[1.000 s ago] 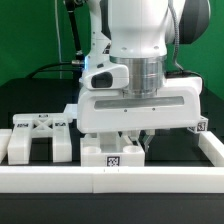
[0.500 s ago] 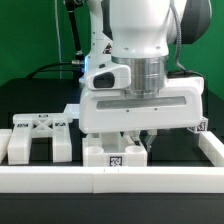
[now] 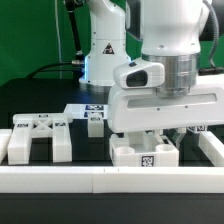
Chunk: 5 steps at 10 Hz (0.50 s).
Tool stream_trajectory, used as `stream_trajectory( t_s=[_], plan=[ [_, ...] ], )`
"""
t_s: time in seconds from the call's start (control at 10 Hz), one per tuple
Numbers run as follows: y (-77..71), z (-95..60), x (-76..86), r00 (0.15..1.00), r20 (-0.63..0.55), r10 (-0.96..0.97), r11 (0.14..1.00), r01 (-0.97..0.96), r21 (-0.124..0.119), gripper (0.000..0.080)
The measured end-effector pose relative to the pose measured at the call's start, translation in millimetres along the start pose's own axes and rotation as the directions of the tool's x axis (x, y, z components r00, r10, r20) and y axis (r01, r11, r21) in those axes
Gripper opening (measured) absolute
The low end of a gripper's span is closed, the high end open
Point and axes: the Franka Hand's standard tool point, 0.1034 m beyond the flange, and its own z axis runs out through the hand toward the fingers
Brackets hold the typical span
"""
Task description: Assemble chair
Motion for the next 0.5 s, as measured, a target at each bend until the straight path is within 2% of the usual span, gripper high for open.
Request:
stream_trajectory(
  t_s=[0.3, 0.5],
  plan=[
    [-28.1, 0.3, 9.8, 1.0, -0.001, 0.007, 1.0, -0.007, 0.006, 0.0034],
    [-40.9, 0.1, 21.0, 1.0, -0.016, 0.001, 1.0, -0.001, 0.009, 0.0034]
  ],
)
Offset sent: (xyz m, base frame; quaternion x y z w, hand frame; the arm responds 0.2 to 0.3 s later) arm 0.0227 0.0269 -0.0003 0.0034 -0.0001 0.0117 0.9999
